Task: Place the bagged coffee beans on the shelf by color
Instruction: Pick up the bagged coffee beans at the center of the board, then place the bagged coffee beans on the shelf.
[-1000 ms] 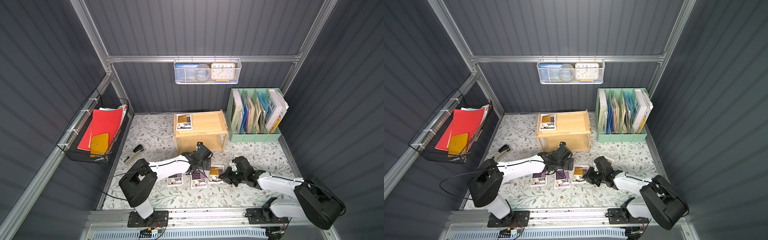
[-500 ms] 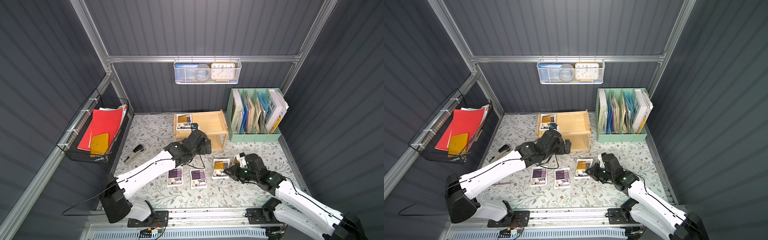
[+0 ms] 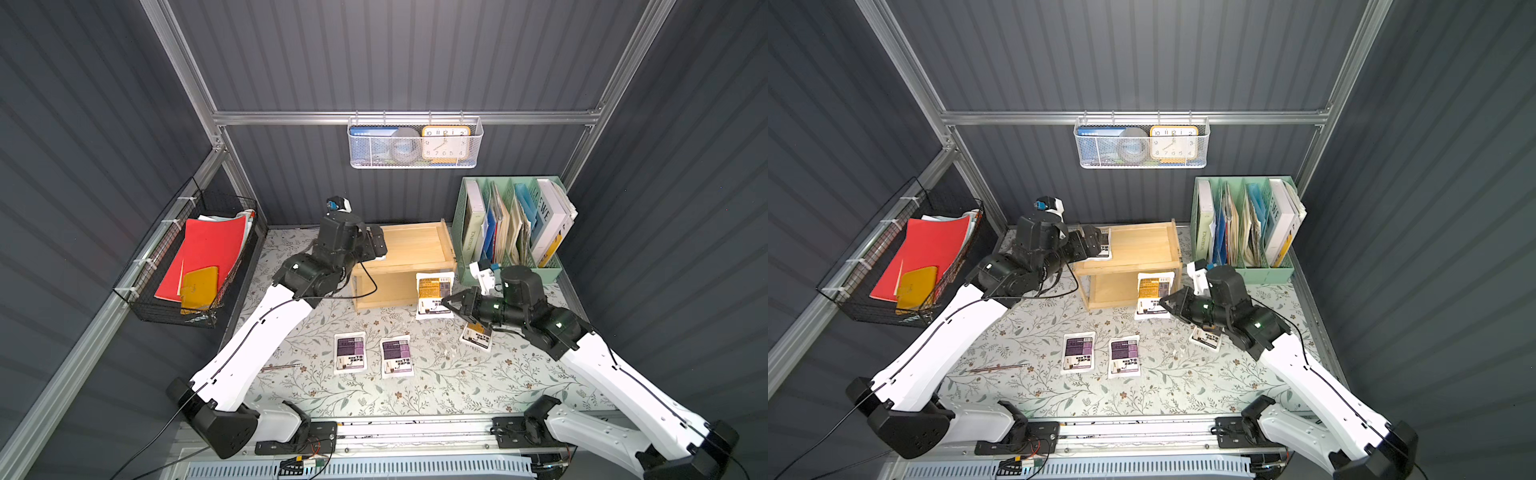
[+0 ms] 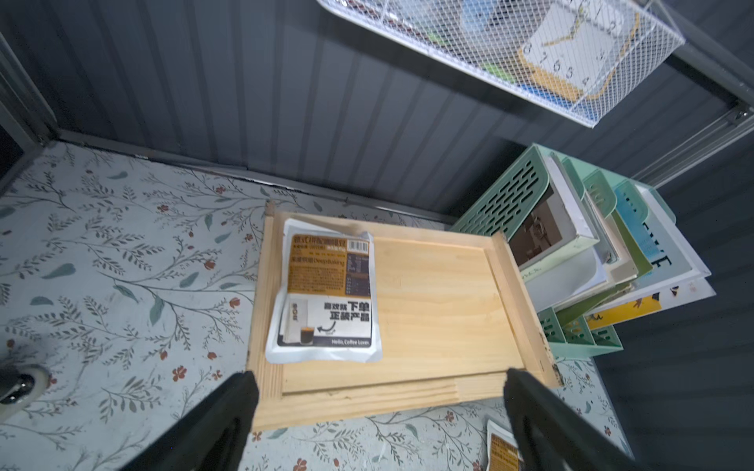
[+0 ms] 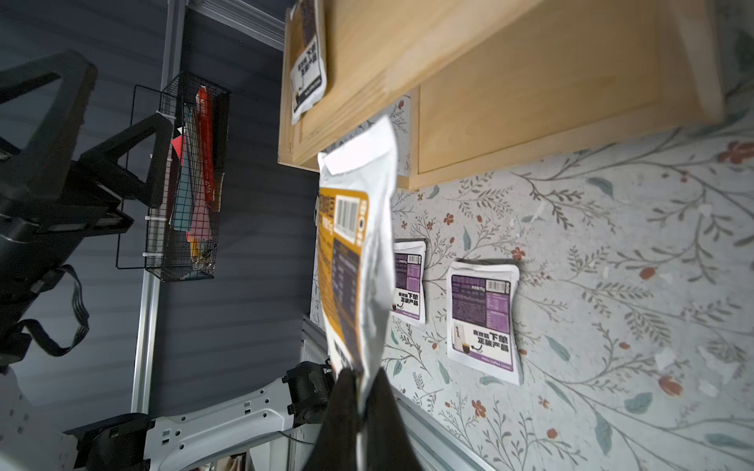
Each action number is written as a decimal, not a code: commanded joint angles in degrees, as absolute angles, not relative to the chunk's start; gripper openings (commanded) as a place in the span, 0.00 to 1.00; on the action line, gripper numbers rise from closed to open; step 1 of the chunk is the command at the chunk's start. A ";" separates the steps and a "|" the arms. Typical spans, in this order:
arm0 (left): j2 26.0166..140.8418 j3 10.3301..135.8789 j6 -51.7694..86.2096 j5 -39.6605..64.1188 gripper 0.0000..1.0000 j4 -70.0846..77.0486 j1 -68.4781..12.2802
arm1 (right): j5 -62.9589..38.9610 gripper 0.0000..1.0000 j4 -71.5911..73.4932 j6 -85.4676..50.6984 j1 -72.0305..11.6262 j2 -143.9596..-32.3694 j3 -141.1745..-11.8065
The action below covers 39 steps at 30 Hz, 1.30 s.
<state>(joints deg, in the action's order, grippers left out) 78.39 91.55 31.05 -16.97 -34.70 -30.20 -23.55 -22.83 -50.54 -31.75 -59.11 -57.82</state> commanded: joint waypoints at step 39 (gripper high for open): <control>82.98 87.28 26.48 -1.18 1.00 -30.41 -10.55 | -31.00 0.24 -31.15 -40.81 -25.20 -108.26 -105.17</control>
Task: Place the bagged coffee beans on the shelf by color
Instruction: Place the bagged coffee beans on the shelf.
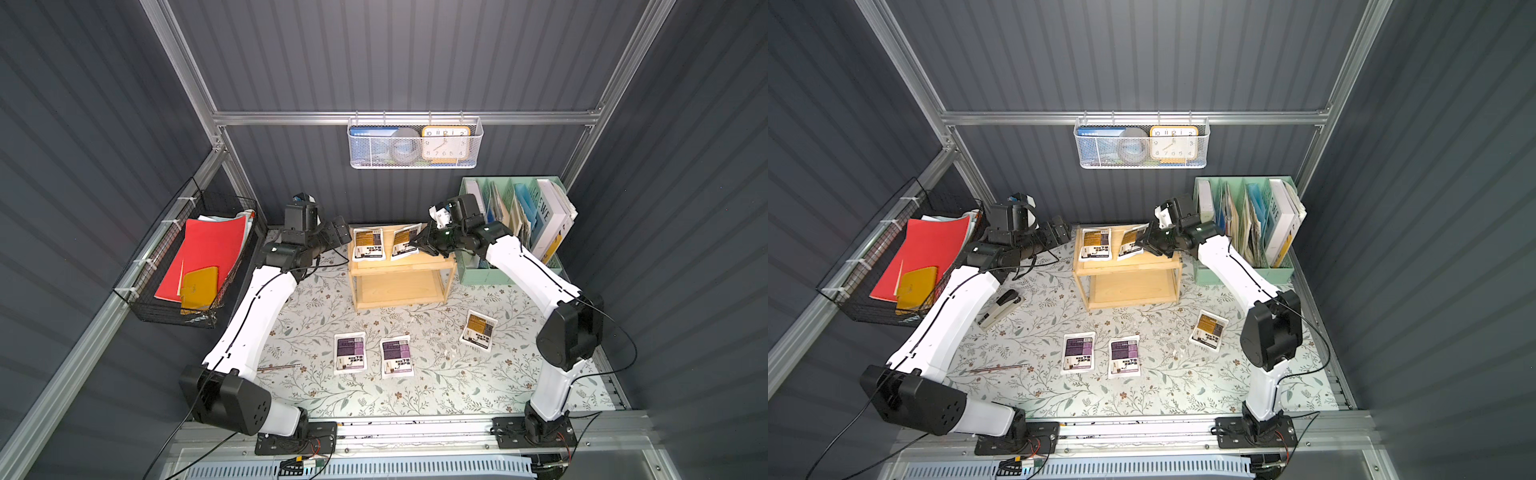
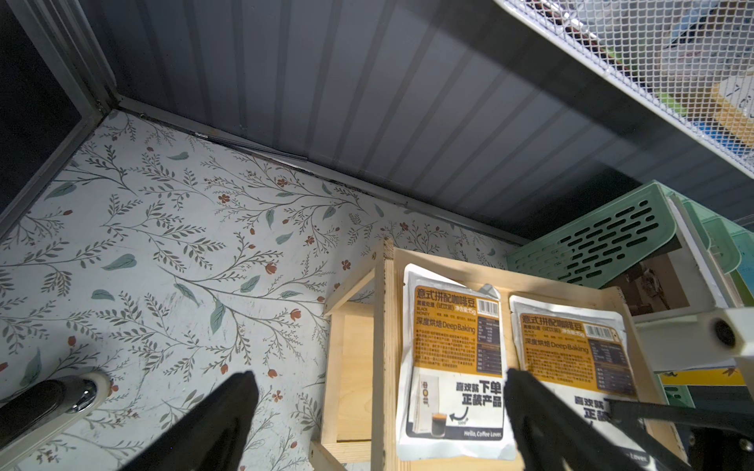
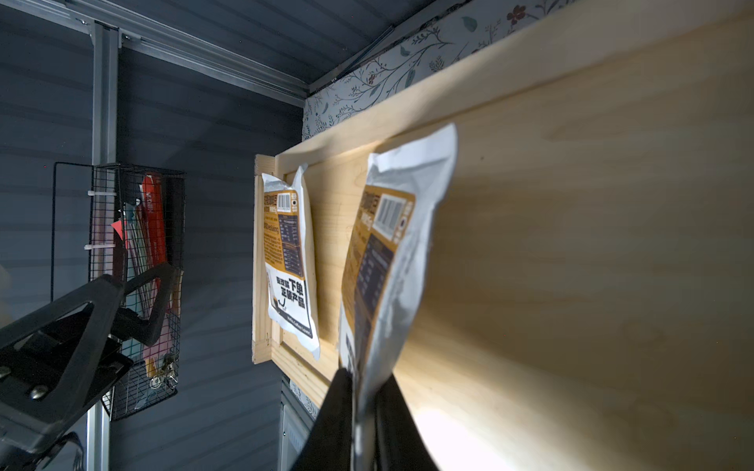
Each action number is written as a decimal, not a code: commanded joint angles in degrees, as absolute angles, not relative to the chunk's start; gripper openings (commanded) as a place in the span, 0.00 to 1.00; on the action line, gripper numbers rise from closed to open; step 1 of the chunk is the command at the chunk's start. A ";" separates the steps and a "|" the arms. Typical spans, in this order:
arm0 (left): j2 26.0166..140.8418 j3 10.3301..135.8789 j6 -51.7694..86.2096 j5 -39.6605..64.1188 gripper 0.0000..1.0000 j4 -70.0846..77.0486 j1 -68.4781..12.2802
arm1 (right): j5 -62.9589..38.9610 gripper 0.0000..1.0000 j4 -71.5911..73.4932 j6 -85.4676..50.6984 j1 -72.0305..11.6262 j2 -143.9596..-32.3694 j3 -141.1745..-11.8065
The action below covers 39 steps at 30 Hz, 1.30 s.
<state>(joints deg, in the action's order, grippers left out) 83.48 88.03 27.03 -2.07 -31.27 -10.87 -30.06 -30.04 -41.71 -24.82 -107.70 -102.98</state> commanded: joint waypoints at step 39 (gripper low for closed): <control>81.94 83.85 26.63 1.24 1.00 -28.65 -10.55 | -20.65 0.57 -42.44 -33.44 -27.46 -115.04 -116.83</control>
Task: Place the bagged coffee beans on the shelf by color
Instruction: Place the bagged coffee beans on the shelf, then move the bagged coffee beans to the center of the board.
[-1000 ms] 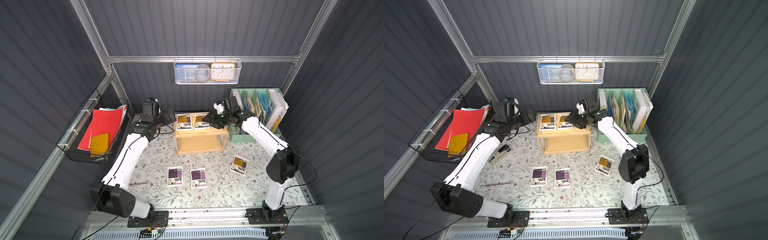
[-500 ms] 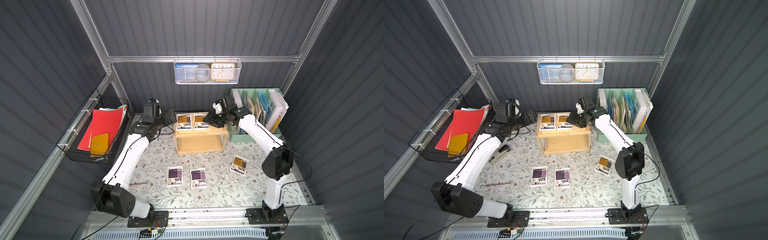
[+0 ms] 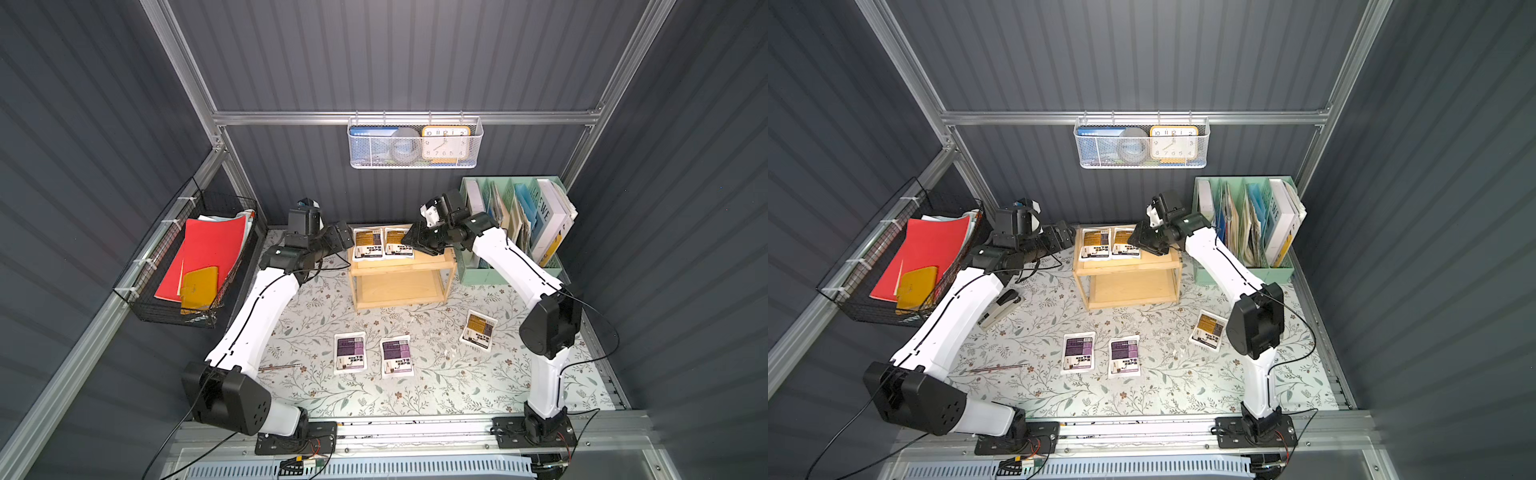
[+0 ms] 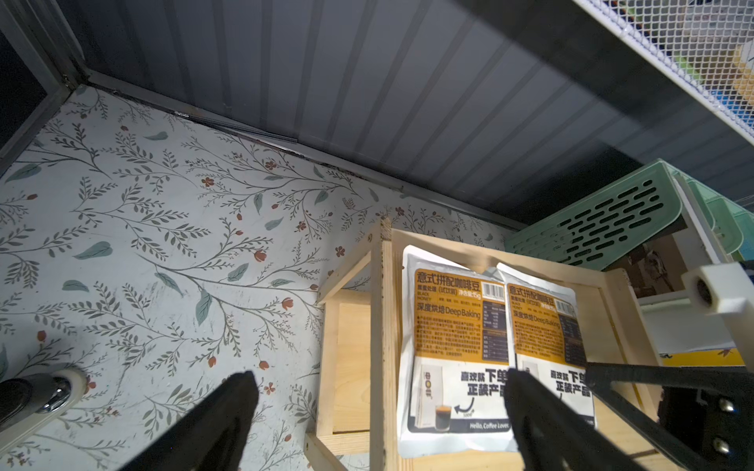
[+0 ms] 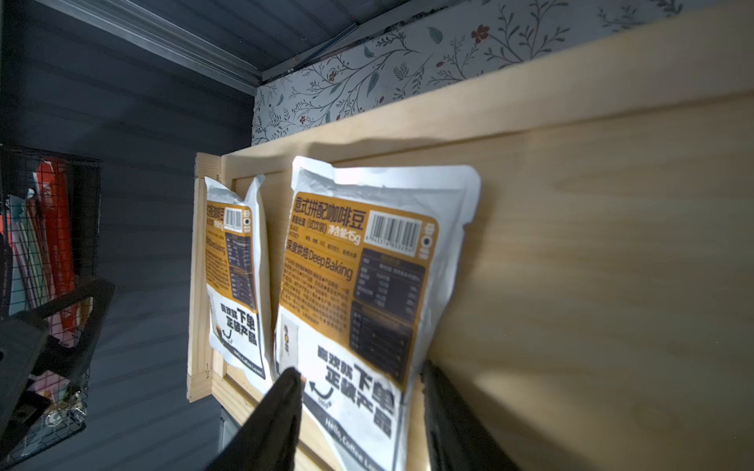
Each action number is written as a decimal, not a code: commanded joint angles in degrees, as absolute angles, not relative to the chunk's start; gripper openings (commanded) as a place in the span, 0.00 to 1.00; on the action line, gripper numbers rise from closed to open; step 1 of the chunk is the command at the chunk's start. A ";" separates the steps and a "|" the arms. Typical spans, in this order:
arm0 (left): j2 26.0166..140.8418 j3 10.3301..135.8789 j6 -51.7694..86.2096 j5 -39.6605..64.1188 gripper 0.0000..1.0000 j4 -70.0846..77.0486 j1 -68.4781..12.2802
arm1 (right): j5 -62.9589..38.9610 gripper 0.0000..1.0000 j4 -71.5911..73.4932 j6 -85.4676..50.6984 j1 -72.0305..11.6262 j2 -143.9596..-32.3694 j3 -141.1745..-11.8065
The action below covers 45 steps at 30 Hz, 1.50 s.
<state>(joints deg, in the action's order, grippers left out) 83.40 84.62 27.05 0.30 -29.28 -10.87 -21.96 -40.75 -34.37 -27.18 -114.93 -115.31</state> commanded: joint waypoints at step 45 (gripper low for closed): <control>68.38 50.49 35.41 -11.68 1.00 -13.05 -41.84 | -15.87 0.73 -29.03 -39.01 2.55 -71.96 -38.58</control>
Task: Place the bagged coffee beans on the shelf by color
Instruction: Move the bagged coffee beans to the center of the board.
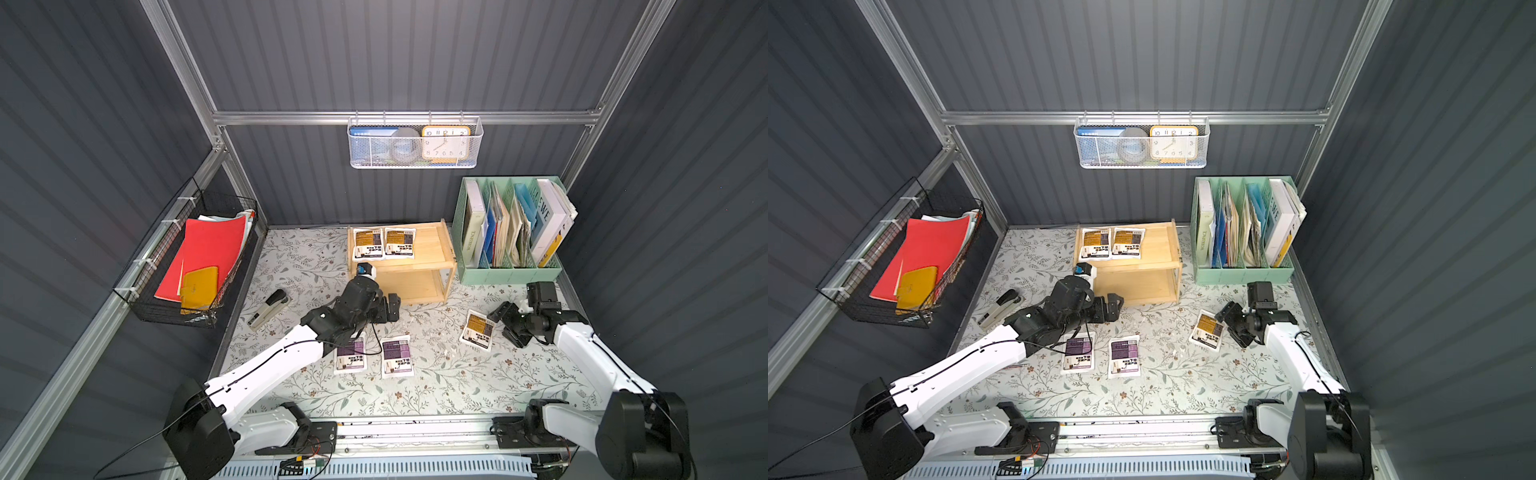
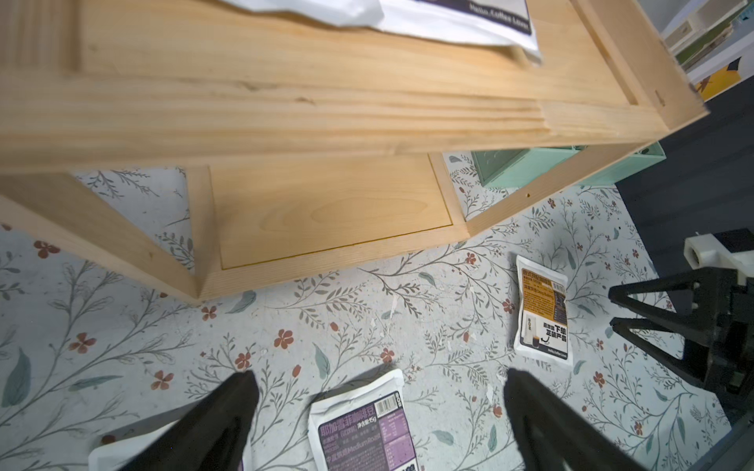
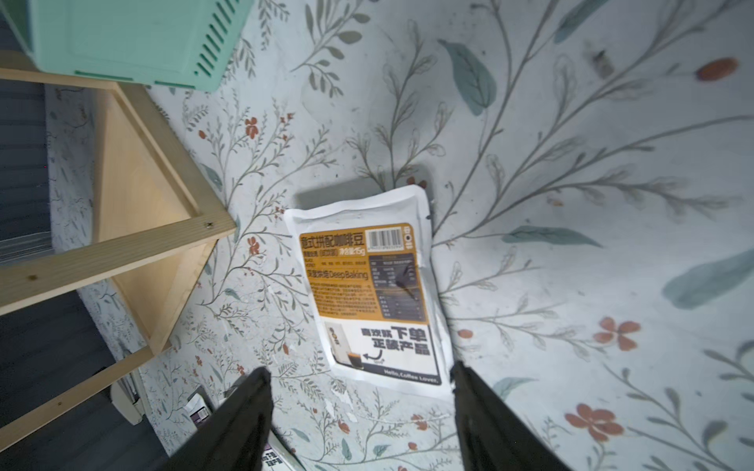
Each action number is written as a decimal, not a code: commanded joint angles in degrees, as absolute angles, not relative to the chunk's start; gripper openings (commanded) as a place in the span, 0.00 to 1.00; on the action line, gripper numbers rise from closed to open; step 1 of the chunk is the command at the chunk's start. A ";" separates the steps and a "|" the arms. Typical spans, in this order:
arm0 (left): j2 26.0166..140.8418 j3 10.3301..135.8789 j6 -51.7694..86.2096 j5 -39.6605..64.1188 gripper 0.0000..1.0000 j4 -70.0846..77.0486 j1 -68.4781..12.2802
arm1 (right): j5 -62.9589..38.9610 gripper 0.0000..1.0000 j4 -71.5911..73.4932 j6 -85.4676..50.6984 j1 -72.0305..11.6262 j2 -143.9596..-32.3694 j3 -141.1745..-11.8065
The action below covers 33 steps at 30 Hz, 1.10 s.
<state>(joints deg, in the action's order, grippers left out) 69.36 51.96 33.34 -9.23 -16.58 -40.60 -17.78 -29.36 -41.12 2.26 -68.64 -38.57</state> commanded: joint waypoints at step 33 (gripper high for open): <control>74.15 48.96 35.51 -9.39 1.00 -9.45 -45.13 | -15.23 0.70 -18.29 -41.31 -19.33 -92.48 -43.46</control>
